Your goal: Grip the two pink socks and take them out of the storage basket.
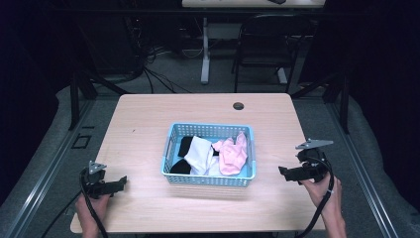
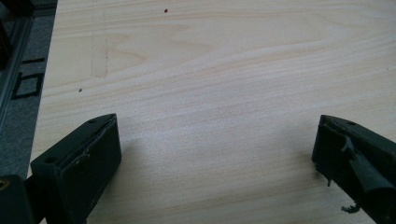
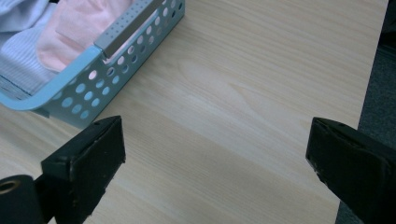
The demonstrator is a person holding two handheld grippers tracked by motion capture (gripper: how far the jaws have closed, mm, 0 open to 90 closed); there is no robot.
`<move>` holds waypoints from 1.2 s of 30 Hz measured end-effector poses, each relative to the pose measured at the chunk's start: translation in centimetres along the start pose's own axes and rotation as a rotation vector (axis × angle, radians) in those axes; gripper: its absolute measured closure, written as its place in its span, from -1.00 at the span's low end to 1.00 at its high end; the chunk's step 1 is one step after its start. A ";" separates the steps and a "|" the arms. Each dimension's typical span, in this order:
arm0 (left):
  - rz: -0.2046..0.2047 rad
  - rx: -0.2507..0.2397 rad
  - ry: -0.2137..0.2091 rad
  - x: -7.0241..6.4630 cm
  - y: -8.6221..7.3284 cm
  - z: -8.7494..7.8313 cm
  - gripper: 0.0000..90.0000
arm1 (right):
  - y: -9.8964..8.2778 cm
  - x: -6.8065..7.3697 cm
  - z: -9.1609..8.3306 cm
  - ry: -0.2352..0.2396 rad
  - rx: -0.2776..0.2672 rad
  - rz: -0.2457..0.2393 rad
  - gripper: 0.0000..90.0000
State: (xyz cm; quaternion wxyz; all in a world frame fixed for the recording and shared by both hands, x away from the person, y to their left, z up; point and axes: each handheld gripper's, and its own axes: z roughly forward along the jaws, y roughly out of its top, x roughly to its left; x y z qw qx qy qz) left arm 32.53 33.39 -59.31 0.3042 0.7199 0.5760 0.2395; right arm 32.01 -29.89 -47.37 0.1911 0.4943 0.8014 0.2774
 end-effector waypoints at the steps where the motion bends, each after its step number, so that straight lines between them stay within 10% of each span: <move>1: 0.000 0.000 0.000 0.0 0.0 0.0 -0.97 | 0.2 0.1 -0.1 -0.001 -0.001 -0.003 -0.90; 20: -0.001 -0.001 -0.001 0.0 0.0 0.0 -0.97 | 5.9 2.0 -0.4 0.042 0.075 -0.122 -0.92; 36: -0.001 0.000 -0.002 0.0 0.0 0.0 -0.97 | 13.7 7.4 4.8 0.148 0.205 -0.307 -1.00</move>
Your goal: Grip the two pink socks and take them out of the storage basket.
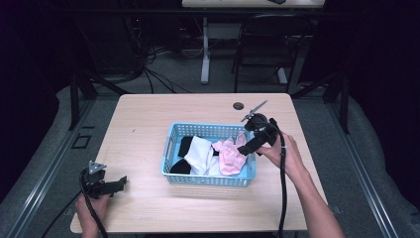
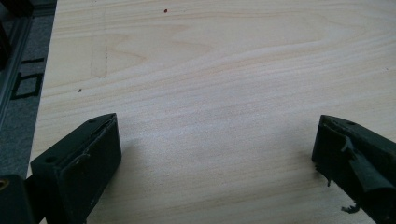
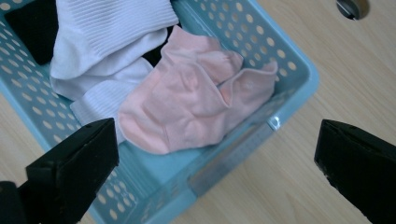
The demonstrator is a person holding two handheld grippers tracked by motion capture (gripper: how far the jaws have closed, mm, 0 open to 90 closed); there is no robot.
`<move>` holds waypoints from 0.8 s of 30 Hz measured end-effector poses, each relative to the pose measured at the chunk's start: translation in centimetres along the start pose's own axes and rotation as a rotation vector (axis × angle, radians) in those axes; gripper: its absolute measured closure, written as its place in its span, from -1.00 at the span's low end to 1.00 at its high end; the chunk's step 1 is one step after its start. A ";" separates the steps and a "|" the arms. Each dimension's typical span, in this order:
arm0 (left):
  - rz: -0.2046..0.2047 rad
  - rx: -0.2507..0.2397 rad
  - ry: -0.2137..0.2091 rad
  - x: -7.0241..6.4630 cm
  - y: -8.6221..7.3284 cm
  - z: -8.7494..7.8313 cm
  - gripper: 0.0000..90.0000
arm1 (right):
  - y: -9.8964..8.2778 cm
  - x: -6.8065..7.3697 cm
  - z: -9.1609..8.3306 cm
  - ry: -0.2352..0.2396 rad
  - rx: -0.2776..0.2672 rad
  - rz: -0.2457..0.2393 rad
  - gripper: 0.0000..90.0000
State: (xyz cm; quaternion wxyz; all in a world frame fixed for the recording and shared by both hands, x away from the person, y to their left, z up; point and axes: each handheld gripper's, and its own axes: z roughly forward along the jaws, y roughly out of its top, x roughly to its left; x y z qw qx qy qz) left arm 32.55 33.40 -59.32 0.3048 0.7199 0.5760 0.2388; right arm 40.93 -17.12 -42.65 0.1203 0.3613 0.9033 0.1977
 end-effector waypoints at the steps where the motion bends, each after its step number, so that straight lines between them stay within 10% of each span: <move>1: 0.000 0.000 0.000 0.0 0.0 0.0 -0.97 | 0.4 0.1 0.5 0.004 0.001 -0.004 -1.00; 13: 0.001 0.000 -0.001 0.0 0.0 0.0 -0.97 | 2.9 -1.1 7.3 0.050 0.131 0.006 -0.65; 24: 0.003 -0.002 -0.003 0.0 0.0 0.0 -0.97 | 3.5 -1.1 10.6 0.017 0.237 0.010 0.24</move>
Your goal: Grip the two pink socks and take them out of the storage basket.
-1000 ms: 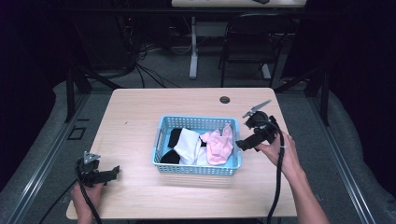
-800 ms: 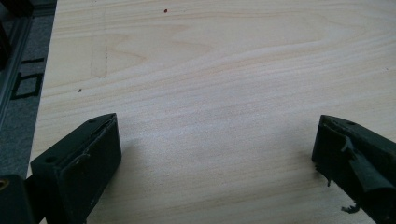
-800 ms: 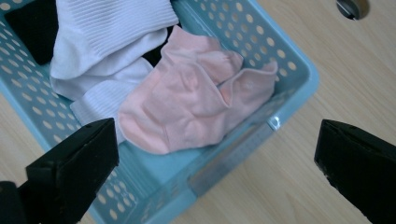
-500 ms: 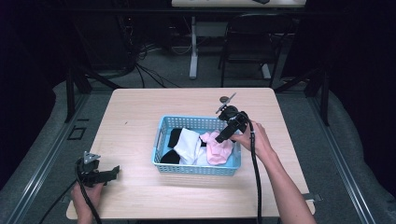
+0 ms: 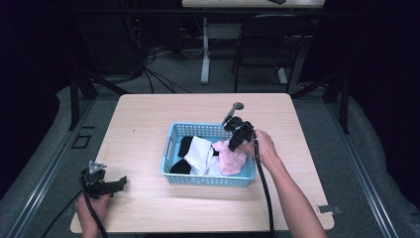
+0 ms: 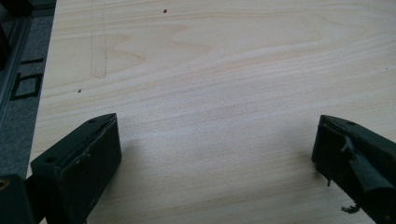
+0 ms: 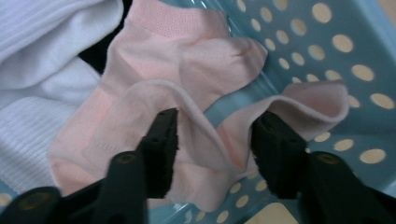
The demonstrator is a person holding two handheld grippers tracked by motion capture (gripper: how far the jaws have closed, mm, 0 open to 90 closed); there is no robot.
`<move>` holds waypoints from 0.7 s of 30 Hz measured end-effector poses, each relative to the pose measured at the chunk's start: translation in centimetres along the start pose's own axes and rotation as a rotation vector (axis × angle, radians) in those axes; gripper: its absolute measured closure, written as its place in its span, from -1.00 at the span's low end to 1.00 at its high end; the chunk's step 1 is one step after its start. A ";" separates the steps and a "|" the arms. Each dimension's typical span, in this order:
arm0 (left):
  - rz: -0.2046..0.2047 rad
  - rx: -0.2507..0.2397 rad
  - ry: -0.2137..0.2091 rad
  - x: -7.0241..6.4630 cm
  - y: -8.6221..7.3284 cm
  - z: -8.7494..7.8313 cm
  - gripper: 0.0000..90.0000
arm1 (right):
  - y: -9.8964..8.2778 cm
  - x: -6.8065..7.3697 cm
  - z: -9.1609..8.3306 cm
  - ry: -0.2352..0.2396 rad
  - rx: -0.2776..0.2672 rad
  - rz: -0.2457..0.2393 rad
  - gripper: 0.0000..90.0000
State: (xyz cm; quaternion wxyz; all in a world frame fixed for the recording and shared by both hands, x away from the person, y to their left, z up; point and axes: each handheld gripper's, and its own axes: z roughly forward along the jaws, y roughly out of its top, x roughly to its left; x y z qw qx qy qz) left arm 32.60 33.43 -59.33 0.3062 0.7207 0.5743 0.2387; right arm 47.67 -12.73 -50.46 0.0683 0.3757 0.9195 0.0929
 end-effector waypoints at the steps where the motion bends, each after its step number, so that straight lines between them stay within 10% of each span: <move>1: 0.003 0.002 -0.001 0.0 0.0 0.0 -0.97 | 0.1 0.0 0.1 -0.004 0.027 -0.009 0.38; 7: 0.001 -0.001 0.000 0.0 0.0 0.0 -0.97 | -0.1 0.1 -0.2 -0.007 -0.006 0.007 0.90; 21: 0.002 0.001 -0.001 0.0 0.0 0.0 -0.97 | -0.4 0.9 -5.3 -0.006 -0.058 -0.016 0.92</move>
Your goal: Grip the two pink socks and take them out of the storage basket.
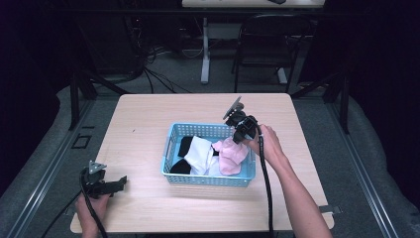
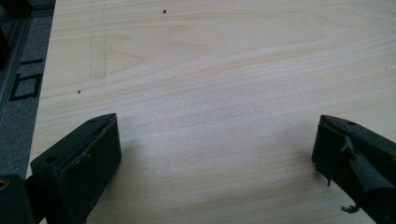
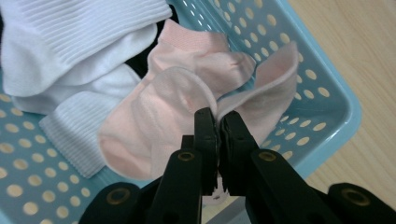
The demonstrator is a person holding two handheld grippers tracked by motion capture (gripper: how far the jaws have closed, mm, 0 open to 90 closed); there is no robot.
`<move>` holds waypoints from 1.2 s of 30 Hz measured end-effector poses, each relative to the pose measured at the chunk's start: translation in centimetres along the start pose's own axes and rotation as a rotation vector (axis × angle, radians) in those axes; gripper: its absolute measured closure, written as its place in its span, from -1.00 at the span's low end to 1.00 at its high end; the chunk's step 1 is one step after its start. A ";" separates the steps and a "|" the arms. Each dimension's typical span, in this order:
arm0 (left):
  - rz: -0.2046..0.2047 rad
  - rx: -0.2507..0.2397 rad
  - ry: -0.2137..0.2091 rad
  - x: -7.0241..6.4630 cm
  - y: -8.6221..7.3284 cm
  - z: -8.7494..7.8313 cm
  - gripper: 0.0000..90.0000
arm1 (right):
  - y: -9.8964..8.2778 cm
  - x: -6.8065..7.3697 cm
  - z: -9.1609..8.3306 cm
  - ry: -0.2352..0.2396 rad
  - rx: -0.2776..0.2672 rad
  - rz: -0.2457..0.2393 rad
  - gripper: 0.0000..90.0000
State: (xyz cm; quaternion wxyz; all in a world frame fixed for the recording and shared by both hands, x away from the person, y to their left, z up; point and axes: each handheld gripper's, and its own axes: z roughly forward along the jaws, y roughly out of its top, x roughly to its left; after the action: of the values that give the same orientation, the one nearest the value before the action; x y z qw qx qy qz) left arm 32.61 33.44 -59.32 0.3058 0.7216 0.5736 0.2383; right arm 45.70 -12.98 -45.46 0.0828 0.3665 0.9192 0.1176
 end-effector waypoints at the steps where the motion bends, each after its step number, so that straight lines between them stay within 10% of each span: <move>1: 0.000 0.000 0.000 0.0 0.0 0.0 -0.97 | 0.1 0.1 -0.3 -0.005 0.006 -0.012 0.92; 36: 0.000 0.000 0.000 0.0 0.0 0.0 -0.97 | 0.3 1.5 -7.0 0.026 -0.078 -0.055 0.92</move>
State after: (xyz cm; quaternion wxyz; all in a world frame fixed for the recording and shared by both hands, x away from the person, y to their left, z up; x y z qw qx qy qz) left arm 32.61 33.44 -59.32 0.3058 0.7217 0.5734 0.2384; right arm 43.17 -12.85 -38.76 0.0885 0.3362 0.9246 0.1559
